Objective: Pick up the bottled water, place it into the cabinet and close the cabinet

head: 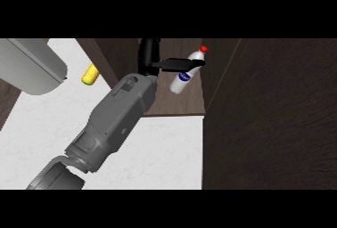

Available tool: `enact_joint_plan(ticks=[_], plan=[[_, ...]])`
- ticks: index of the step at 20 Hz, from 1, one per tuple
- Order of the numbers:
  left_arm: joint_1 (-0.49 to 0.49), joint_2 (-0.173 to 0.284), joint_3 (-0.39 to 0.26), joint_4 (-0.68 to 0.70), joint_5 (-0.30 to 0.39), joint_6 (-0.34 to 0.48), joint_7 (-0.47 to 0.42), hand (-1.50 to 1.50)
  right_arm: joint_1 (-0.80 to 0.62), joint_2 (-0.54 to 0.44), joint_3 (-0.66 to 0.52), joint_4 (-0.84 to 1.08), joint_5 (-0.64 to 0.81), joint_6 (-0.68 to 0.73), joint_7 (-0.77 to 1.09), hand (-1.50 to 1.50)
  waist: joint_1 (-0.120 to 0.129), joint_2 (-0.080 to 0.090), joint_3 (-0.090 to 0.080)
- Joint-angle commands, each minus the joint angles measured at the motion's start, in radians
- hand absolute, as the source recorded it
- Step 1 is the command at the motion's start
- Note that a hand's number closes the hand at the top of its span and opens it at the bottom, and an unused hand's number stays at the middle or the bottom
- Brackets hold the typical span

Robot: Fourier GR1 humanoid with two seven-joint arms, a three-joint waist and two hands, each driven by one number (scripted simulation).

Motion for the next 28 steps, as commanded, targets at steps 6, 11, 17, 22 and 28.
enact_joint_plan(ticks=[6,11,17,22,28], plan=[[0.197,-0.002,-0.132,-0.297,0.025,0.009,0.078,-1.50,-0.008,-0.011,0.027,-0.147,-0.069,-0.043,0.131,-1.50,0.032,-0.008,0.000],[0.336,-0.002,-0.225,-0.521,0.040,0.072,0.128,-1.50,-0.062,0.007,0.054,-0.147,-0.025,-0.101,0.167,-1.50,0.039,-0.007,0.000],[0.559,0.032,-0.312,-0.798,-0.019,0.092,0.175,-1.50,0.023,0.006,0.022,-0.182,-0.070,-0.066,0.119,-1.50,0.042,-0.012,0.000],[0.718,0.087,-0.375,-1.007,-0.037,0.120,0.233,-1.50,0.012,0.005,0.068,-0.195,-0.003,-0.065,0.139,-1.50,0.040,-0.011,0.000],[0.889,0.156,-0.440,-1.177,-0.060,0.121,0.226,-1.50,0.008,-0.098,0.181,-0.198,0.027,0.030,0.206,1.50,0.050,-0.010,-0.001]])
